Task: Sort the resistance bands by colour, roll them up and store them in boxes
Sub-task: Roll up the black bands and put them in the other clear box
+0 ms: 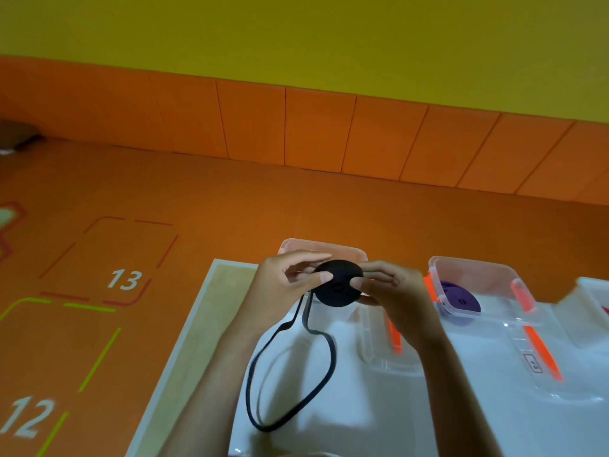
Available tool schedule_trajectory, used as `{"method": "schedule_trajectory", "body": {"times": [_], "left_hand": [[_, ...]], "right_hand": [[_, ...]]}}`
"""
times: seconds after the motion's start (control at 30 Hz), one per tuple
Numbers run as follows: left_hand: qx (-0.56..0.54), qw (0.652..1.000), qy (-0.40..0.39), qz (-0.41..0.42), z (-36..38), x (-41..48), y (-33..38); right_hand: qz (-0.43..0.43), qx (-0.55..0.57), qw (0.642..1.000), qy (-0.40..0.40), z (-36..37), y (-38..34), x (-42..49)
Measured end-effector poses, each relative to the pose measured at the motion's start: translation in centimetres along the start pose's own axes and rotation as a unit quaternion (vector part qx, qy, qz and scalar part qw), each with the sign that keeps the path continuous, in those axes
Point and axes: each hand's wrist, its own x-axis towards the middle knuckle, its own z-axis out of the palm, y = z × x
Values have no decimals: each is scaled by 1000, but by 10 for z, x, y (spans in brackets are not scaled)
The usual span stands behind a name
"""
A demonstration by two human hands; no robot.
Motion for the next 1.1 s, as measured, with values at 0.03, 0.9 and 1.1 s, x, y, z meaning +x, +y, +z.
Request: {"method": "schedule_trajectory", "body": {"times": [0.03,0.9,1.1], "left_hand": [[-18,1000,1,-16,1,-1,-2],[103,986,-127,-42,3,21,-4],[-42,994,-78,-68,3,19,-9]], "right_hand": [[-6,16,1000,7,-1,3,-1],[23,-178,982,-60,-20,15,10],[-38,-60,997,-7,-26,15,7]]}}
